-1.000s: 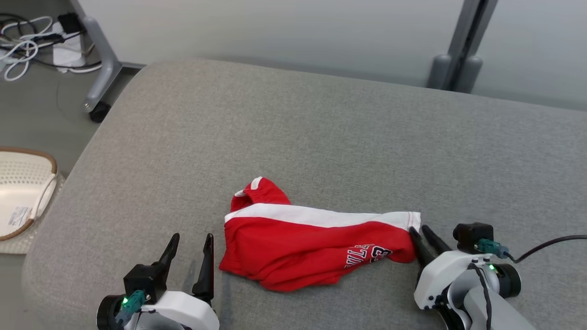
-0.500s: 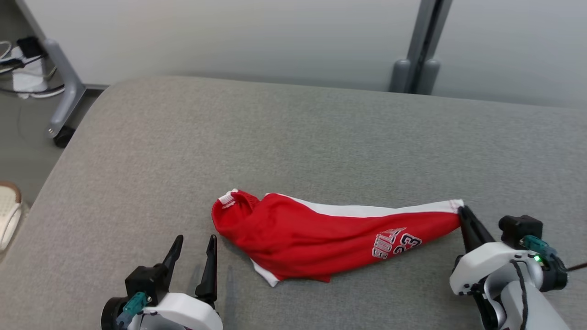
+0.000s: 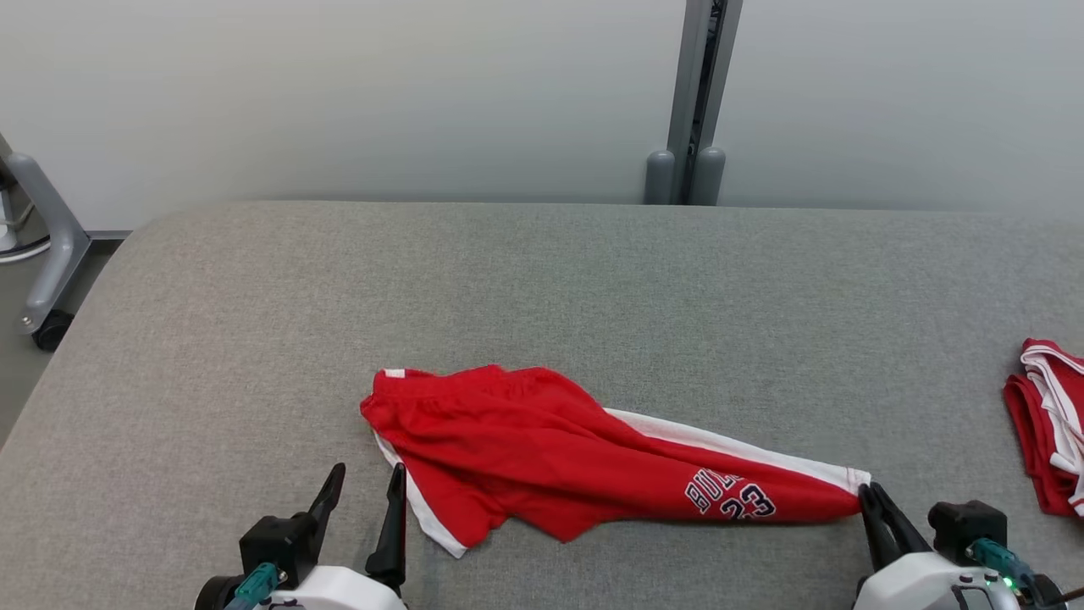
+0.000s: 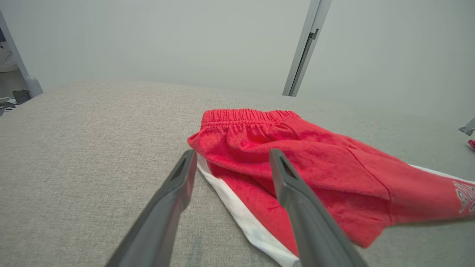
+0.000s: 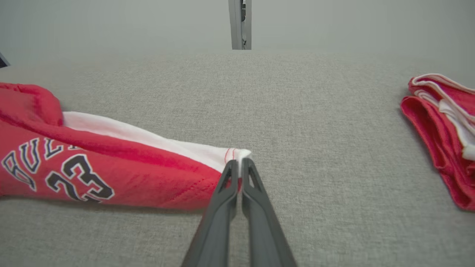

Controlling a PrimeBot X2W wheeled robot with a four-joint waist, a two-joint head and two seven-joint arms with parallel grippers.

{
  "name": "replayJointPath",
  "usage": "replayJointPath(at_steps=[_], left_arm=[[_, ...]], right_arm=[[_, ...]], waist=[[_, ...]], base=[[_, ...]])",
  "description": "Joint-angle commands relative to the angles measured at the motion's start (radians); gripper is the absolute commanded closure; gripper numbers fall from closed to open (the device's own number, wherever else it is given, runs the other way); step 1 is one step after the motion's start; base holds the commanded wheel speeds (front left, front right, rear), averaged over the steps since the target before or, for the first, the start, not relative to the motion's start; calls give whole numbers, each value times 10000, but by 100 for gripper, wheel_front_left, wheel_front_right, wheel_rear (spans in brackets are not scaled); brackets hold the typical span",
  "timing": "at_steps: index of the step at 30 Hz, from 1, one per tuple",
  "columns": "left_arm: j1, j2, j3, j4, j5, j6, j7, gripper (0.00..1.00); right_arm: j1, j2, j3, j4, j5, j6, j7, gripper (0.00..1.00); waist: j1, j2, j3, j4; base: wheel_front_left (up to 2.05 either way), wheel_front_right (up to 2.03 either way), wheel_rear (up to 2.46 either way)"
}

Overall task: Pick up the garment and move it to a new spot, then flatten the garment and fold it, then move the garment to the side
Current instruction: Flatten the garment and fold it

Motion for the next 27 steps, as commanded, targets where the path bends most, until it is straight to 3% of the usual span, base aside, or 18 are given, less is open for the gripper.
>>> replayJointPath(at_steps=[1, 8, 12, 18, 23, 27], left_arm=[[80, 43, 23, 45, -5, -17, -43, 0], [59, 43, -27, 67, -40, -28, -43, 0], [-88, 43, -108, 20, -62, -37, -43, 0], [-234, 44, -256, 21, -107, -61, -43, 0], [-326, 44, -572, 74, -260, -12, -43, 0], [-505, 41, -766, 77, -368, 11, -43, 0]], right_arm=[[-37, -17, -190, 28, -29, -3, 5, 0], [-356, 80, -411, -418, -45, -3, 7, 0], [-720, 141, 7, -685, 323, -3, 7, 0], [-1759, 148, 2382, -586, 1691, -3, 7, 0], [-3024, 124, 4377, 354, 2798, -3, 131, 0], [-3926, -48, 5281, 1339, 3272, -3, 456, 0]], waist=[[0, 0, -25, -44], [0, 0, -18, -23], [0, 0, -3, 98], [0, 0, 194, 427], [0, 0, 463, 1085], [0, 0, 749, 1704]], base=[[0, 0, 0], [0, 0, 0], [0, 0, 0], [0, 0, 0], [0, 0, 0], [0, 0, 0]])
